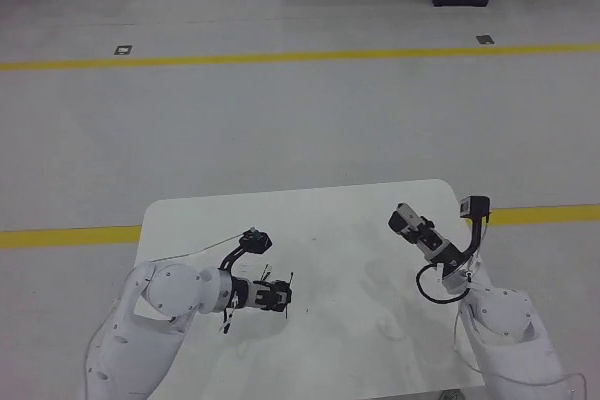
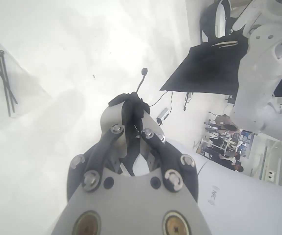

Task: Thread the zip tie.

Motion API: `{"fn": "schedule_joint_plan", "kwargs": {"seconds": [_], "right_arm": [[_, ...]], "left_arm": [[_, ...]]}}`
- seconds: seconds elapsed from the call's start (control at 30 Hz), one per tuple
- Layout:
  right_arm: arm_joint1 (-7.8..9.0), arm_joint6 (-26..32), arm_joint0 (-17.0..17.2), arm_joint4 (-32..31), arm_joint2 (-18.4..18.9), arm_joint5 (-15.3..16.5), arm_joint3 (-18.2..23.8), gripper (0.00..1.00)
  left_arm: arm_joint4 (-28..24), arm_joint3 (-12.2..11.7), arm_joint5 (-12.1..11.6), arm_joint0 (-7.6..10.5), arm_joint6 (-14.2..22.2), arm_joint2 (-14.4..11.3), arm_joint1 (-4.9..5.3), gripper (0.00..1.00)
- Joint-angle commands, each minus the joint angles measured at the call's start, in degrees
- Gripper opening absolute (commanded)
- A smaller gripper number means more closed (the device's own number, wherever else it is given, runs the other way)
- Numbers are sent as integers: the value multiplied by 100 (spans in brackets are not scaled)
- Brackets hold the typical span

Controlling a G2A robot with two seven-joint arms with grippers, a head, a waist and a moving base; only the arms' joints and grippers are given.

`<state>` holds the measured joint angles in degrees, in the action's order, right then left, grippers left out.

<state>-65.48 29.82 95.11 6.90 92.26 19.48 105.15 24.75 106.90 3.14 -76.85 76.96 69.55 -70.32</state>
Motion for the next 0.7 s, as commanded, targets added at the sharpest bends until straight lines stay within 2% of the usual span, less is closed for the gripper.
{"fn": "schedule_joint_plan", "kwargs": {"seconds": [0.0, 0.07, 0.33, 0.67], "right_arm": [[0, 0, 0, 0, 0, 0, 0, 100], [-3, -33, -27, -98, -58, 0, -45, 100], [6, 471, -308, -135, -139, 0, -541, 100], [-11, 1964, -476, 345, 26, 0, -956, 100]], "left_arm": [[0, 0, 0, 0, 0, 0, 0, 0], [-44, -55, 0, -11, -152, -52, 9, 0], [-659, 73, 179, -14, 39, 103, 104, 0], [-1183, 166, 346, -24, 172, 244, 232, 0]]}}
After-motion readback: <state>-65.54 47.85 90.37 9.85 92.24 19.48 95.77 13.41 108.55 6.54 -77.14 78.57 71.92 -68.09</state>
